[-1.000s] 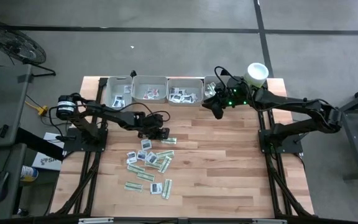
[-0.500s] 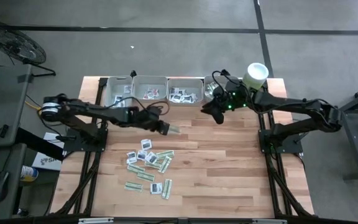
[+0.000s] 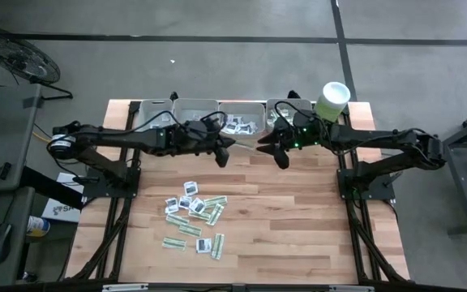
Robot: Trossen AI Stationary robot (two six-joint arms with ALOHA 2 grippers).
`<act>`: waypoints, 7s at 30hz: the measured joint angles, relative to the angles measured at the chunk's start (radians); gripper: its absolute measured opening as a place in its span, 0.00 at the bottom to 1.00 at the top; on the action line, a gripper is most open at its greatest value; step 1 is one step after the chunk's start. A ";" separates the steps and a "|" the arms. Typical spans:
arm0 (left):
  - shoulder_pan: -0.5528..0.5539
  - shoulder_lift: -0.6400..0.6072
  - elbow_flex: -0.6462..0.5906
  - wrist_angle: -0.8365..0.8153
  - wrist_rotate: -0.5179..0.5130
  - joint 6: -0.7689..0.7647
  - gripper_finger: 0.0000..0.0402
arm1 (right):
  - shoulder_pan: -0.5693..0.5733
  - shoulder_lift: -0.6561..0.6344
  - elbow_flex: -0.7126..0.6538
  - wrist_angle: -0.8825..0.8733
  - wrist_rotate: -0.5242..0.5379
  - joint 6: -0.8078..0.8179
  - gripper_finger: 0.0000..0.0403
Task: Pick & Place First Aid Supplies
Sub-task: Put the green bandage into the right gray bin, then put the gray towelette pack into the middle right gray bin
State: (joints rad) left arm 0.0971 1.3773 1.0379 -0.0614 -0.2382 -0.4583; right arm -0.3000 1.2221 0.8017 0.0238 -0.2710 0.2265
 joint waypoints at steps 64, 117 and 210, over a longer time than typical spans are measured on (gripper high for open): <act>0.001 -0.002 0.011 0.005 -0.064 0.085 0.17 | -0.064 0.080 0.000 0.098 -0.080 0.087 0.00; 0.000 -0.140 0.011 -0.540 -0.104 -0.127 0.36 | -0.497 0.120 0.000 -0.272 0.262 0.193 0.49; 0.000 0.216 0.020 -0.711 0.388 0.071 0.00 | -0.496 -0.267 0.000 -0.348 -0.204 -0.049 0.55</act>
State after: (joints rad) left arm 0.0967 1.5929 1.0577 -0.7722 0.1501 -0.3871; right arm -0.7956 0.9550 0.8013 -0.3237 -0.4747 0.1772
